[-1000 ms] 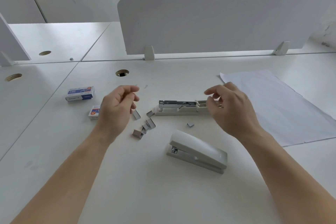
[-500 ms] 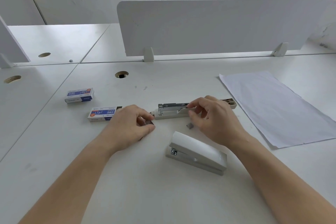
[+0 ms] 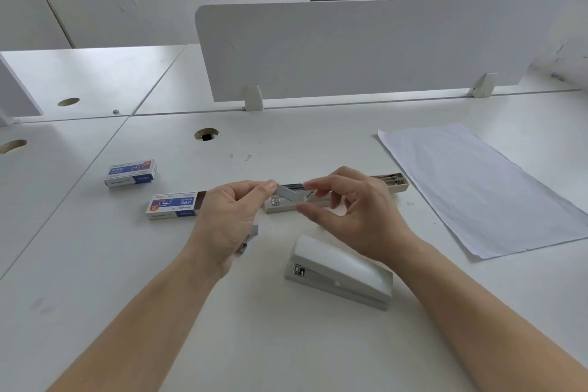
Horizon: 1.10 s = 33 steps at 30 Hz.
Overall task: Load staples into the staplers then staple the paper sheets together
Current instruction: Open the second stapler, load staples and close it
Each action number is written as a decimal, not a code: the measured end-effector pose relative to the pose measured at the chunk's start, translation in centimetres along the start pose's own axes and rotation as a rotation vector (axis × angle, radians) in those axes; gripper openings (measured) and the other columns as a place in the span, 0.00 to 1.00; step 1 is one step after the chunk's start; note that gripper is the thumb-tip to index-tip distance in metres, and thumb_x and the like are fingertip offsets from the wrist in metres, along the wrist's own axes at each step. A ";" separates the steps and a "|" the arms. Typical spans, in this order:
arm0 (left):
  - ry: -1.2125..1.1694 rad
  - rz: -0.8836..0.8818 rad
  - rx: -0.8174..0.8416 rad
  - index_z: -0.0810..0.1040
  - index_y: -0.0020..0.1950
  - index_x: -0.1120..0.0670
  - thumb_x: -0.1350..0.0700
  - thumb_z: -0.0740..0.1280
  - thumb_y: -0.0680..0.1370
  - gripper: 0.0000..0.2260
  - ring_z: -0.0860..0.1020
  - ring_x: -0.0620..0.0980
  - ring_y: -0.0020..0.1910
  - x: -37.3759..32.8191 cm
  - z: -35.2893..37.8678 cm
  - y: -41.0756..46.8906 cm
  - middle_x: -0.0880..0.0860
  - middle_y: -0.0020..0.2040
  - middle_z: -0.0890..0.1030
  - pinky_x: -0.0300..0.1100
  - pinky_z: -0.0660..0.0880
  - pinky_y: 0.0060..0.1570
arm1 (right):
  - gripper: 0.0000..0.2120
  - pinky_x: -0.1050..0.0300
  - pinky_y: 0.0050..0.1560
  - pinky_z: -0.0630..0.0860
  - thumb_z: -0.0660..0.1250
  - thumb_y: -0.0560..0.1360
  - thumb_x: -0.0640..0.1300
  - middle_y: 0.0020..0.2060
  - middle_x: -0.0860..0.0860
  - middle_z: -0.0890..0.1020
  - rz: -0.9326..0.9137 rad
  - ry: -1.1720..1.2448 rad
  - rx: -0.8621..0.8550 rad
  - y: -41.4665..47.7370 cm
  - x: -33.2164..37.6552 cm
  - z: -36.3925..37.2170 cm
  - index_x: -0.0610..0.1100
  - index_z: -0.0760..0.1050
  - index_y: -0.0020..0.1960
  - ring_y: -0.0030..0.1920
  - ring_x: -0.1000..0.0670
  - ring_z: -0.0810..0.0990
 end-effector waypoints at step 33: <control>0.616 0.324 0.251 0.80 0.55 0.36 0.50 0.75 0.68 0.17 0.78 0.40 0.50 0.9 1.3 0.9 0.44 0.49 0.81 0.38 0.74 0.50 | 0.11 0.52 0.61 0.70 0.72 0.73 0.59 0.48 0.62 0.81 0.011 -0.117 0.211 0.8 -2.1 0.2 0.62 0.83 0.54 0.53 0.59 0.77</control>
Point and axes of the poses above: each hand's wrist, its own y-axis towards the middle knuckle, its own z-axis out of the palm, x = y × z, the point moved 7 cm from there along y, towards the middle knuckle
